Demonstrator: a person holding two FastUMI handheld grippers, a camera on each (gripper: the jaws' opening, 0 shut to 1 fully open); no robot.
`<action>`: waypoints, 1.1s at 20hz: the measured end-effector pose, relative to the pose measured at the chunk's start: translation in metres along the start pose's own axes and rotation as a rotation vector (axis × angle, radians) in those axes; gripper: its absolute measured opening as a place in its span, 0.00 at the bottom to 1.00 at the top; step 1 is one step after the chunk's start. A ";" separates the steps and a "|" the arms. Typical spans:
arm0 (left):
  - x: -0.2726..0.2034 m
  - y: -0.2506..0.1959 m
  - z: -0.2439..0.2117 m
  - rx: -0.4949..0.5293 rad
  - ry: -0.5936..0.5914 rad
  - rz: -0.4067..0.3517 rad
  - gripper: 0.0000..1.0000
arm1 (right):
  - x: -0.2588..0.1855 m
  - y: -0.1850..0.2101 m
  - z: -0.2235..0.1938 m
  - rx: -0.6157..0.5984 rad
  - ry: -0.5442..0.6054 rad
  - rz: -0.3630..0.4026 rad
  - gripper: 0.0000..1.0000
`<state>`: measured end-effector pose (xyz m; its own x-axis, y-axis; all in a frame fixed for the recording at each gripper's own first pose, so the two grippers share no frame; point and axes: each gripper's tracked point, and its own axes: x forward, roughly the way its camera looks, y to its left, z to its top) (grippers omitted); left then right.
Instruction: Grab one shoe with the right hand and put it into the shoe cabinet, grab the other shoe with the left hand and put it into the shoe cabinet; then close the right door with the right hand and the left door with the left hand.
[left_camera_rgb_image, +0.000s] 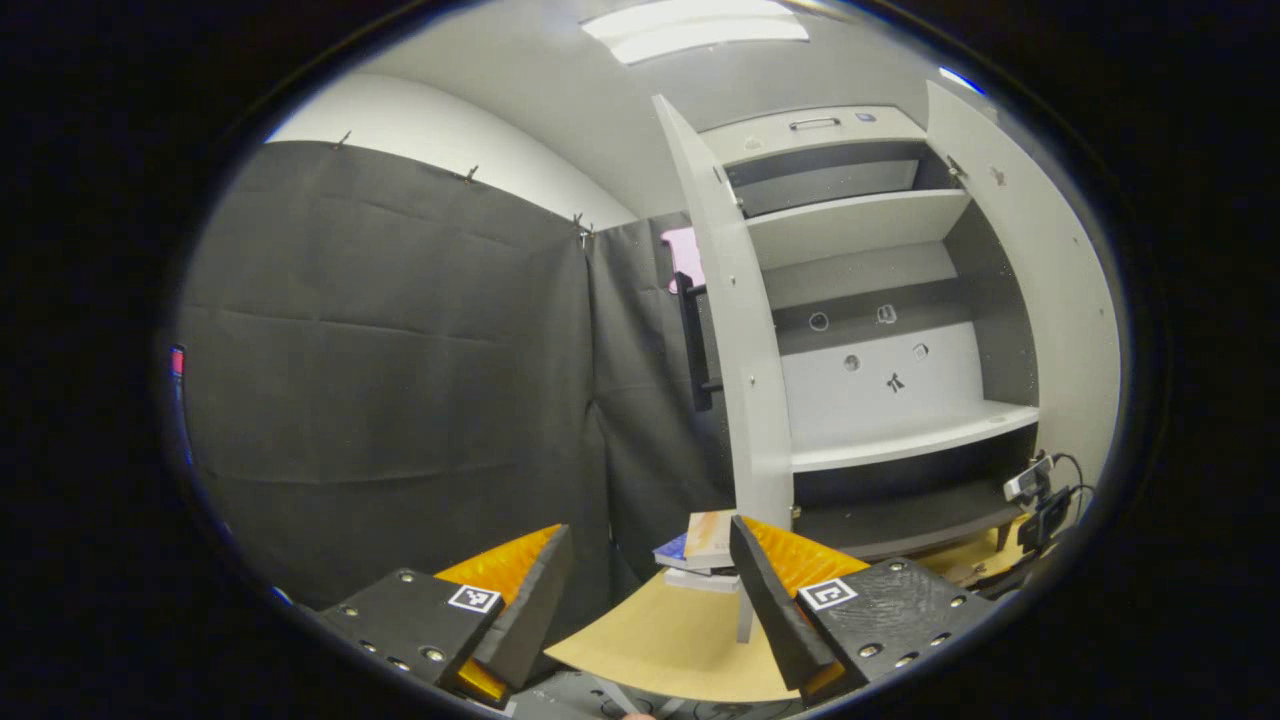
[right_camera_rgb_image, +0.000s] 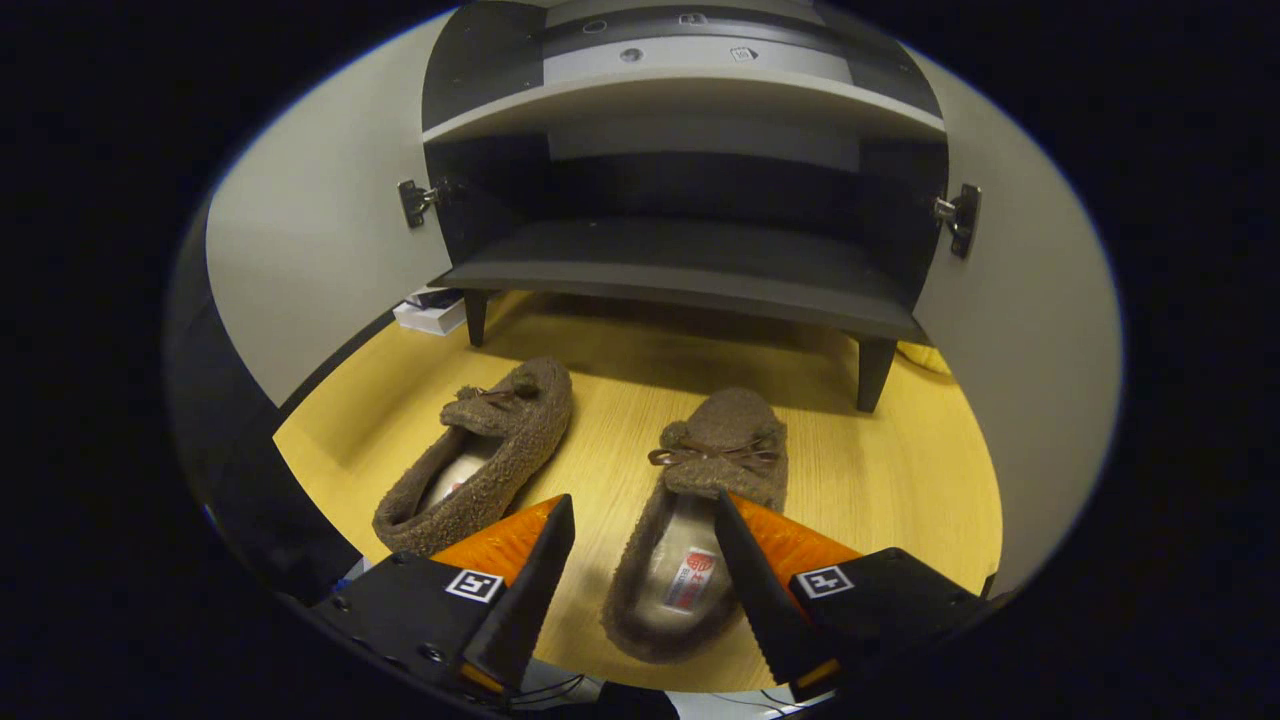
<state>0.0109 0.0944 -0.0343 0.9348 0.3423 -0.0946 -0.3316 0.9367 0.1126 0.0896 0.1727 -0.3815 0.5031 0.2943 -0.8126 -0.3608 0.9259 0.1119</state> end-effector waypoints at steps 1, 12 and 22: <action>0.000 0.000 -0.002 -0.005 0.005 0.001 0.92 | 0.006 0.001 -0.005 0.010 0.015 0.000 0.87; 0.001 -0.004 -0.003 -0.013 0.015 -0.027 0.99 | 0.032 -0.008 -0.016 0.037 0.105 -0.062 0.25; -0.009 -0.015 0.012 -0.022 -0.024 -0.078 0.99 | 0.000 -0.016 0.008 0.120 0.018 0.004 0.01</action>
<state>0.0093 0.0762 -0.0236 0.9606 0.2667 -0.0788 -0.2602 0.9619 0.0837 0.1014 0.1594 -0.3784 0.4877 0.2947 -0.8218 -0.2655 0.9468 0.1820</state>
